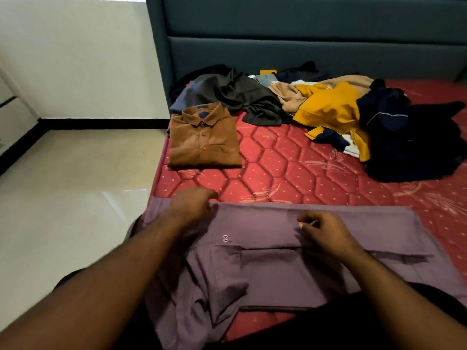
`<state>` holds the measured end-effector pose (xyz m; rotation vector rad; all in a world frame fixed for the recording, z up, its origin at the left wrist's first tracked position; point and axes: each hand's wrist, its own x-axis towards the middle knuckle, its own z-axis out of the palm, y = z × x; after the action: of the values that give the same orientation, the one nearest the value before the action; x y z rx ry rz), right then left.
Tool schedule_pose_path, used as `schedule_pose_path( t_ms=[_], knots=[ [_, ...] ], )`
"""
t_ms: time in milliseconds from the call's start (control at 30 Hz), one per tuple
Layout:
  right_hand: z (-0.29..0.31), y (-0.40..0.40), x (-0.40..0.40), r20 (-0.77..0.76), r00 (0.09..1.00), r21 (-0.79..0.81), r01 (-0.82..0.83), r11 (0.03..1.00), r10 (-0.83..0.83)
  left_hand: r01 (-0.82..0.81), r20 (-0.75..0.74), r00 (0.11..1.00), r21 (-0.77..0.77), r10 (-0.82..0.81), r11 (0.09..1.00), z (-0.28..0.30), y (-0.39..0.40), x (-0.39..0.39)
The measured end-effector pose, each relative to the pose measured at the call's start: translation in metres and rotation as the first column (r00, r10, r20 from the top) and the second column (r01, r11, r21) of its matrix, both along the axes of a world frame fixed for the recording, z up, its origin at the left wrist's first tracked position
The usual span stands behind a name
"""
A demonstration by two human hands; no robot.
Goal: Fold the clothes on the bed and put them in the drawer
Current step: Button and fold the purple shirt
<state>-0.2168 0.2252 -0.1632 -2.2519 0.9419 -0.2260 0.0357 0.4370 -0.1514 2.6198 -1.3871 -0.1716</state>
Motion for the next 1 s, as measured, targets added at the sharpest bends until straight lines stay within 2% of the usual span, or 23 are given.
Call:
schedule_pose_path(
  t_ms=[133,200,233,300,367,467,567,667,700,767,833,933,1000],
  knots=[
    [-0.020,-0.043,0.005,-0.226,0.971,-0.258,-0.142,0.956,0.083,0.101,0.009,0.995,-0.017,-0.101,0.995,-0.030,-0.026,-0.016],
    [-0.022,-0.065,0.001,-0.353,0.933,-0.305,-0.183,0.935,0.067,0.113,0.000,0.994,-0.032,-0.114,0.993,-0.038,-0.036,-0.012],
    [-0.024,-0.077,-0.006,-0.382,0.922,-0.276,-0.176,0.945,0.060,0.111,-0.039,0.993,-0.046,-0.113,0.993,-0.041,-0.044,-0.012],
    [-0.026,-0.095,-0.018,-0.340,0.938,-0.176,-0.131,0.976,0.064,0.096,-0.133,0.985,-0.130,-0.113,0.987,-0.041,-0.052,-0.009],
    [-0.028,-0.116,-0.031,-0.306,0.951,-0.141,-0.091,0.986,0.044,0.122,-0.175,0.973,-0.149,-0.148,0.981,-0.043,-0.068,-0.008],
    [-0.030,-0.129,-0.033,-0.280,0.960,-0.198,-0.031,0.980,-0.026,0.181,-0.213,0.959,-0.058,-0.189,0.982,-0.042,-0.082,-0.004],
    [-0.037,-0.137,-0.028,-0.261,0.965,-0.197,-0.032,0.980,-0.021,0.229,-0.288,0.929,-0.042,-0.231,0.973,-0.041,-0.093,-0.005],
    [-0.033,-0.147,-0.025,-0.115,0.992,-0.217,0.021,0.976,-0.047,0.160,-0.367,0.915,-0.045,-0.166,0.986,-0.034,-0.100,-0.004],
    [-0.031,-0.150,-0.023,-0.126,0.991,-0.254,0.007,0.967,-0.040,0.123,-0.378,0.916,-0.050,-0.133,0.991,-0.033,-0.101,-0.001],
    [-0.032,-0.155,-0.020,-0.270,0.963,-0.330,-0.090,0.940,-0.003,0.095,-0.380,0.920,-0.023,-0.096,0.995,-0.035,-0.104,0.001],
    [-0.033,-0.154,-0.019,-0.341,0.940,-0.339,-0.107,0.935,-0.016,0.091,-0.378,0.923,0.025,-0.075,0.996,-0.039,-0.108,-0.005],
    [-0.023,-0.160,-0.031,-0.275,0.953,-0.294,0.040,0.955,-0.124,0.054,-0.361,0.930,-0.044,-0.067,0.998,-0.042,-0.112,-0.019],
    [-0.011,-0.170,-0.050,-0.196,0.921,-0.318,0.265,0.910,-0.336,0.065,-0.332,0.938,-0.113,-0.100,0.991,-0.043,-0.116,-0.031]
  ],
)
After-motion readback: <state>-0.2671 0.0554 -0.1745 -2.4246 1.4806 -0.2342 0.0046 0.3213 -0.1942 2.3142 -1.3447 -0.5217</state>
